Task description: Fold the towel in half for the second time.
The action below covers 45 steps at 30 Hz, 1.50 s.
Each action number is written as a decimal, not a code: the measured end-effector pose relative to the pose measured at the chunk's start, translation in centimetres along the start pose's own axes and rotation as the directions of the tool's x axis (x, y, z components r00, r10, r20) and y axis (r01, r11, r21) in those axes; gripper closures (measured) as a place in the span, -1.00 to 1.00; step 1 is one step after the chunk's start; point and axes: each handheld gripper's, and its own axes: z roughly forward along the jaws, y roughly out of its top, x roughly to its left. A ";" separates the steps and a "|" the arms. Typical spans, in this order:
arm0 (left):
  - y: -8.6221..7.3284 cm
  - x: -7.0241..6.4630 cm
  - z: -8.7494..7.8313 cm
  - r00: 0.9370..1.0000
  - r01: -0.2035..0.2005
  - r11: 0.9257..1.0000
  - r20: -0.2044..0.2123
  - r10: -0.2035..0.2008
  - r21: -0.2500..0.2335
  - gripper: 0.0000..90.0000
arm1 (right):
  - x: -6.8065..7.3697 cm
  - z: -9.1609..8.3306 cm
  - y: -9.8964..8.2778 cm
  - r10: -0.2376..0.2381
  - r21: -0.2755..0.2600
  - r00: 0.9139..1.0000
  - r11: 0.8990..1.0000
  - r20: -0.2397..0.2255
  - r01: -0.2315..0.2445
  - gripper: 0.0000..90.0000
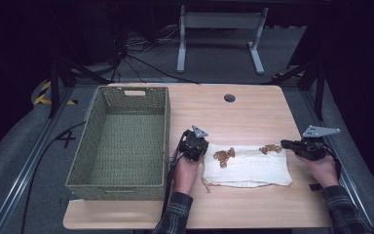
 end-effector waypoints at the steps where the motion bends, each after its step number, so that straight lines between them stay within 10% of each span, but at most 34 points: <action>1: 0.1 -0.1 -0.2 1.000 -0.006 1.000 0.000 0.006 -0.002 0.92 | 0.1 -0.1 0.0 -0.003 -0.002 1.000 1.000 0.001 0.003 0.95; 45: -5.2 -5.8 -5.5 0.998 -0.062 0.998 -0.014 0.062 0.008 0.93 | 6.4 -6.0 -3.8 -0.061 0.025 0.996 0.998 -0.061 0.062 0.96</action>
